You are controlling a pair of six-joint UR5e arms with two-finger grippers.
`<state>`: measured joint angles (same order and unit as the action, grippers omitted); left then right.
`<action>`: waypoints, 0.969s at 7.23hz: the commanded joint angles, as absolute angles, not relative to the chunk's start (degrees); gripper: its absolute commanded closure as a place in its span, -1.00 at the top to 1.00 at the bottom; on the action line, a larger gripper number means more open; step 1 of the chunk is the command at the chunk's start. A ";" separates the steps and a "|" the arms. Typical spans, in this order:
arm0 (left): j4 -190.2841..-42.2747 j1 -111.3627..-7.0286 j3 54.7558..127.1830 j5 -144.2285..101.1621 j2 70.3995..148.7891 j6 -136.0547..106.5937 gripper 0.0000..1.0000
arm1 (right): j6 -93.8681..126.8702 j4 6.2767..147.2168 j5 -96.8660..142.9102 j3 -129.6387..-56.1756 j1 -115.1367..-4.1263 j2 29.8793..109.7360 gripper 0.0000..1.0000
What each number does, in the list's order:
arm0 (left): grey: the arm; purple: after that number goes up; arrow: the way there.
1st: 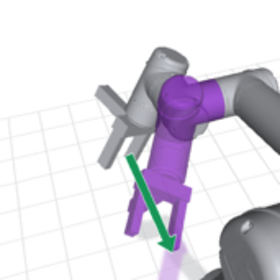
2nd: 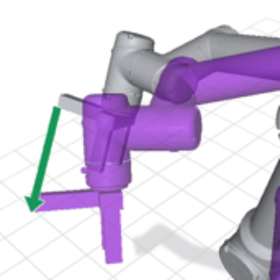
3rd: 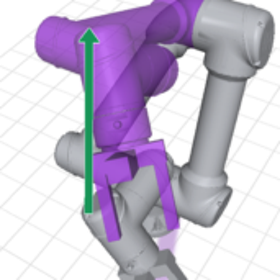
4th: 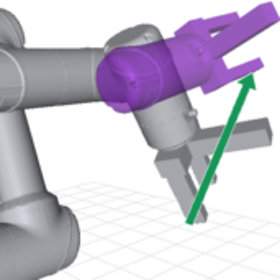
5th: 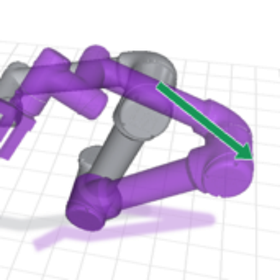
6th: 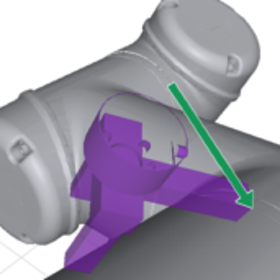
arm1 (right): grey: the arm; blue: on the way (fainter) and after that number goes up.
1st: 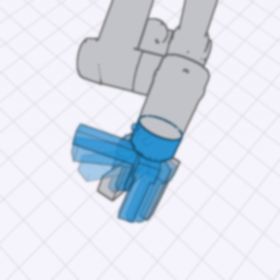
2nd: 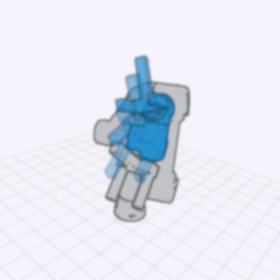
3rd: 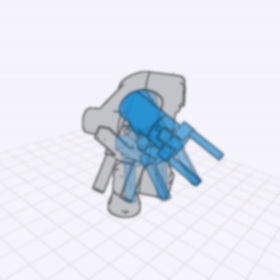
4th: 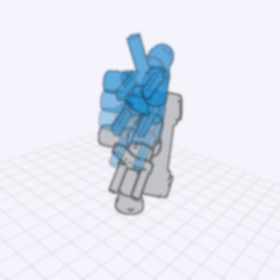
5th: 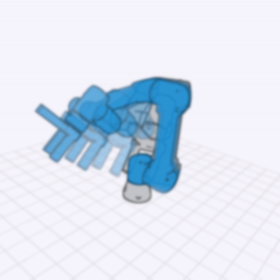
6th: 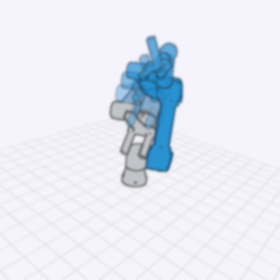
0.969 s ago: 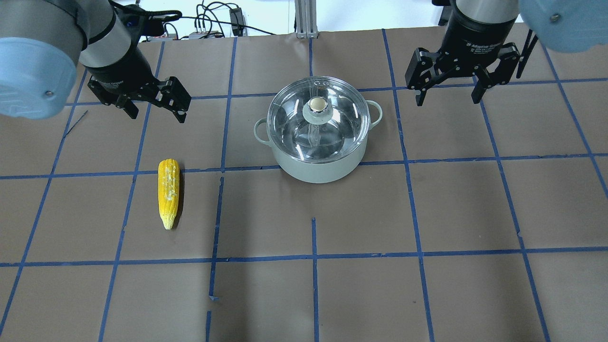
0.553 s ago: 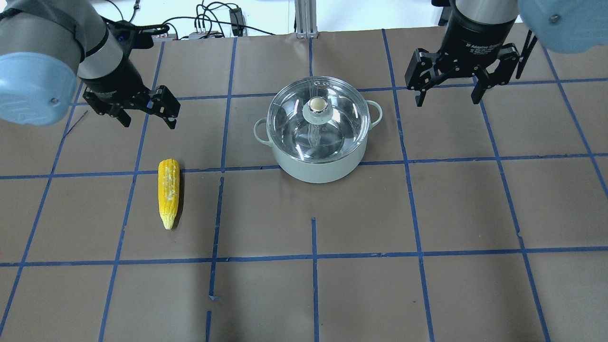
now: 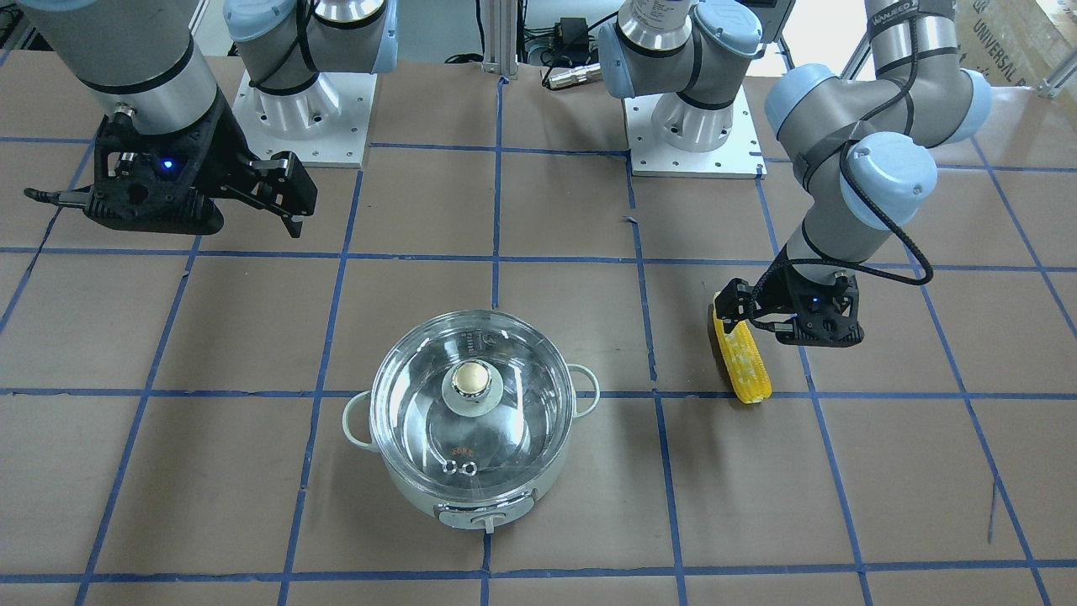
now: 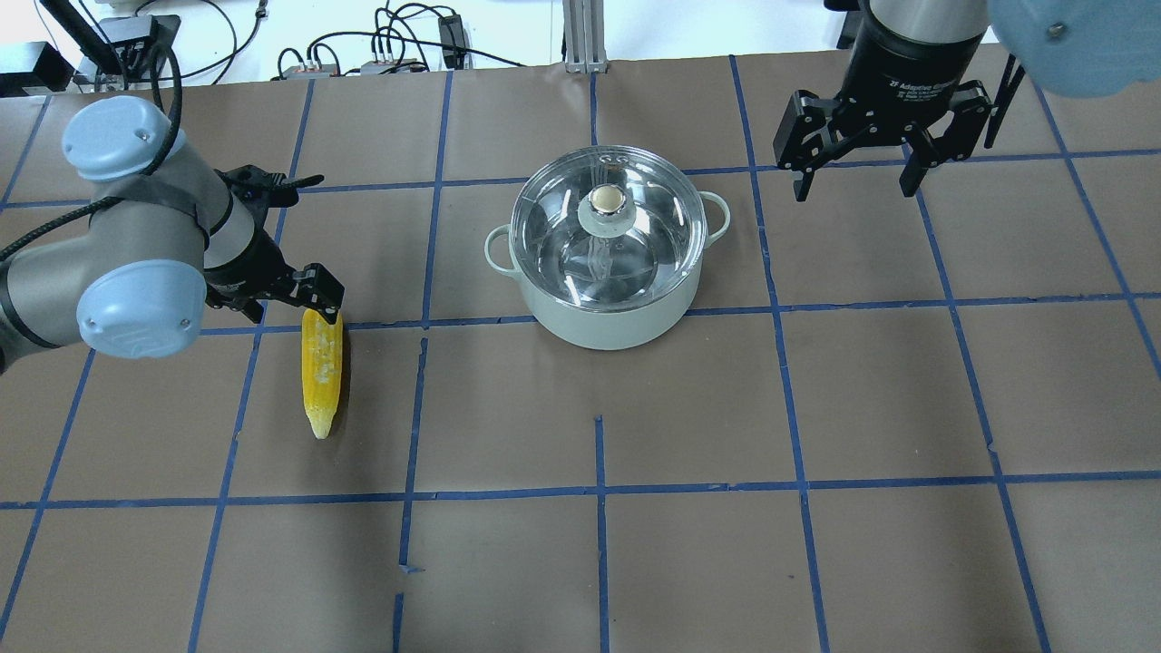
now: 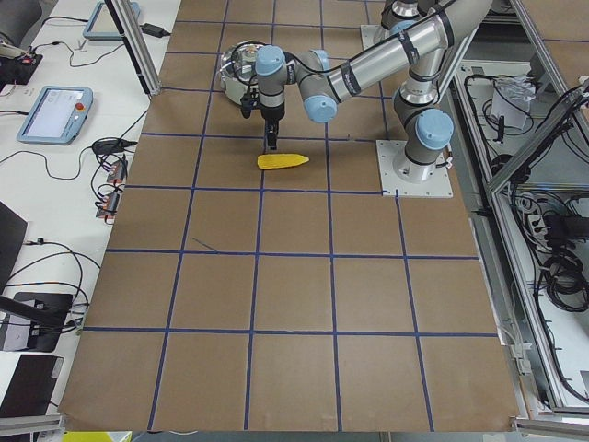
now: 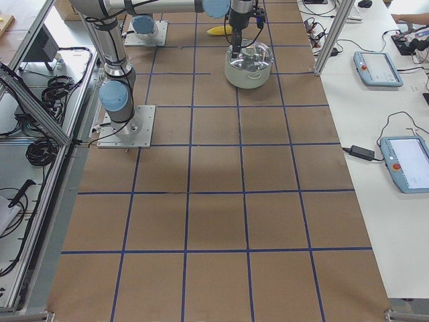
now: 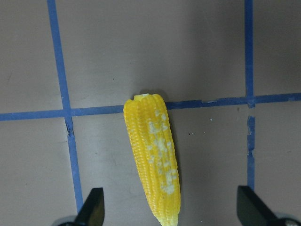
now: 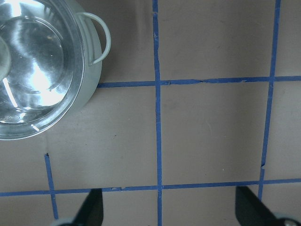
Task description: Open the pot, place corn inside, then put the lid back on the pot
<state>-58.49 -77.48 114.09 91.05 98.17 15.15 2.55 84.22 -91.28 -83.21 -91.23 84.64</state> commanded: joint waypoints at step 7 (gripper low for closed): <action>-49.13 -77.34 118.30 90.97 103.35 14.06 1.00 | 2.55 84.20 -90.97 -82.88 -91.32 84.73 0.99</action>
<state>-49.16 -77.41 118.29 91.00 102.82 14.13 2.55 84.20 -91.03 -82.84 -91.32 84.71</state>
